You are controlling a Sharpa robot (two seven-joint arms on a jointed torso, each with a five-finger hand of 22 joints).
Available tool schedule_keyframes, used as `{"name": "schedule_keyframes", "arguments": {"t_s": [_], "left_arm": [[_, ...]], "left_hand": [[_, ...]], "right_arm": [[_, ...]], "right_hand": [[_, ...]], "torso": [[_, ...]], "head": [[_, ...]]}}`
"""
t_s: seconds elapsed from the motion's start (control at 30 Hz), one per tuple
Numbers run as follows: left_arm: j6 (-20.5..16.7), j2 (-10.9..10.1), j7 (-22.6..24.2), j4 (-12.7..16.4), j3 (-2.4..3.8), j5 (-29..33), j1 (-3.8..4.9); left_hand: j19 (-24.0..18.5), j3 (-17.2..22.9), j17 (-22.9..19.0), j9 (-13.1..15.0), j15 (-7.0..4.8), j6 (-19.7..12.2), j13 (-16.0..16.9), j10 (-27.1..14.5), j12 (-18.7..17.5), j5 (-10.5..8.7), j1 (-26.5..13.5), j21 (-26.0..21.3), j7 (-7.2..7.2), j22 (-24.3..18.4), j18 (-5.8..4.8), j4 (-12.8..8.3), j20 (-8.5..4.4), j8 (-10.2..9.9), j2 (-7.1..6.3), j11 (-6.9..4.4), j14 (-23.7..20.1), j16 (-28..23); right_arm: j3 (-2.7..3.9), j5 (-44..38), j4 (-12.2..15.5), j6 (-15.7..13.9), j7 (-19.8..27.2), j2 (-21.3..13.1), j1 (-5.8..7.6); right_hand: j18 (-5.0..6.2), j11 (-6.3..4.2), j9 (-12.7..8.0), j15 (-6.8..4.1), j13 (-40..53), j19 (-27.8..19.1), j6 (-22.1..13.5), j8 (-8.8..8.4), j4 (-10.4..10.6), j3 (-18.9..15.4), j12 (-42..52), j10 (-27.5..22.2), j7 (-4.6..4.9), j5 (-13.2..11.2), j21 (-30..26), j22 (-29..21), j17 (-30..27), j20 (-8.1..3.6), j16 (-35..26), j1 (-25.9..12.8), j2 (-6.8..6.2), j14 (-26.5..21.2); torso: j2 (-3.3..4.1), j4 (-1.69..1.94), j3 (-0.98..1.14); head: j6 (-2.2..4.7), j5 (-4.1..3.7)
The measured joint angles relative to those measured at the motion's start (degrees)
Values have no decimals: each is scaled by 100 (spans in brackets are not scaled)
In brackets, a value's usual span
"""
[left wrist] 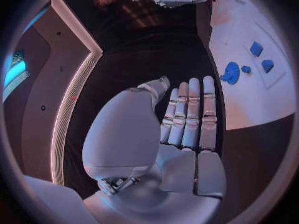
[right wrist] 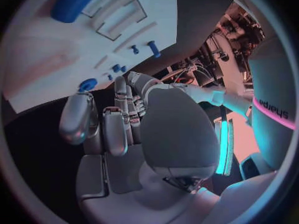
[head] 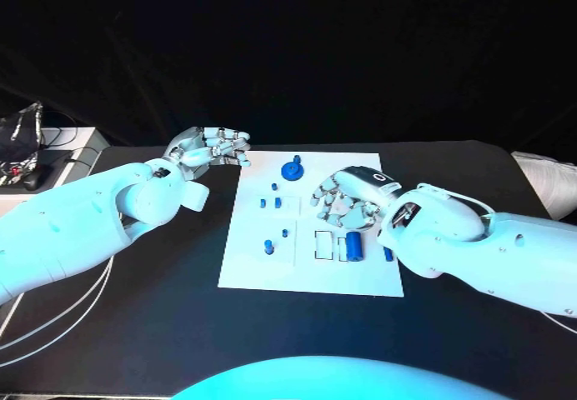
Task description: Assemble the parts on the task board
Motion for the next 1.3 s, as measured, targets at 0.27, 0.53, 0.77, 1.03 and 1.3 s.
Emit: {"name": "schedule_keyframes", "arguments": {"t_s": [0.27,0.53,0.77,1.03,1.3], "left_arm": [[0,2,12,-9,0,4,-78],[-1,-19,15,27,0,6,-140],[-1,-23,15,50,0,7,-156],[-1,-28,15,68,0,9,-164],[0,-26,12,72,0,10,-165]], "left_hand": [[0,-21,8,0,0,0,6,-9,0,0,0,0,0,0,0,-22,0,0,0,-9,0,0],[0,-21,13,0,0,0,6,-9,0,0,0,0,0,0,0,-22,0,0,0,-9,0,0],[0,-21,14,-1,0,0,5,-9,0,0,0,0,0,0,0,-22,0,0,0,-9,0,0],[0,-21,13,-5,0,0,5,-9,0,0,0,0,0,0,0,-22,0,0,0,-9,0,-1],[0,-21,20,-5,0,0,4,-8,0,0,0,0,0,0,0,-22,0,0,0,-8,1,-1]], "right_arm": [[1,1651,-68,406,-9,-747,184],[-28,2503,95,926,-774,-1217,251],[-127,2675,256,1340,-1568,-1247,241],[-212,2650,280,1498,-2012,-1002,144],[-247,2490,146,1526,-2204,-712,-17]], "right_hand": [[-182,-170,438,-149,6142,-28,90,382,219,-165,5608,941,-175,-101,1137,-1,542,-135,516,-504,42,12],[-360,-192,875,-150,6663,-28,43,689,713,-743,7161,1047,-191,383,1946,-1,560,-135,841,-1239,225,12],[-360,-203,1120,-150,6663,-10,-6,774,731,-1266,7168,1076,-224,440,2167,-1,560,-153,894,-1931,335,11],[-361,-202,1194,-150,6663,-10,-37,775,733,-1453,7168,1077,-237,431,2244,-1,560,-153,895,-1991,382,11],[-361,-202,1268,-150,6662,-10,-75,775,731,-1643,7168,1076,-237,371,2266,3,559,-153,917,-2106,452,11]], "torso": [[-86,-77,16],[-139,-116,30],[-158,-131,32],[-156,-116,19],[-148,-113,18]], "head": [[18,-203],[-24,-292],[-55,-320],[-74,-339],[-83,-332]]}}
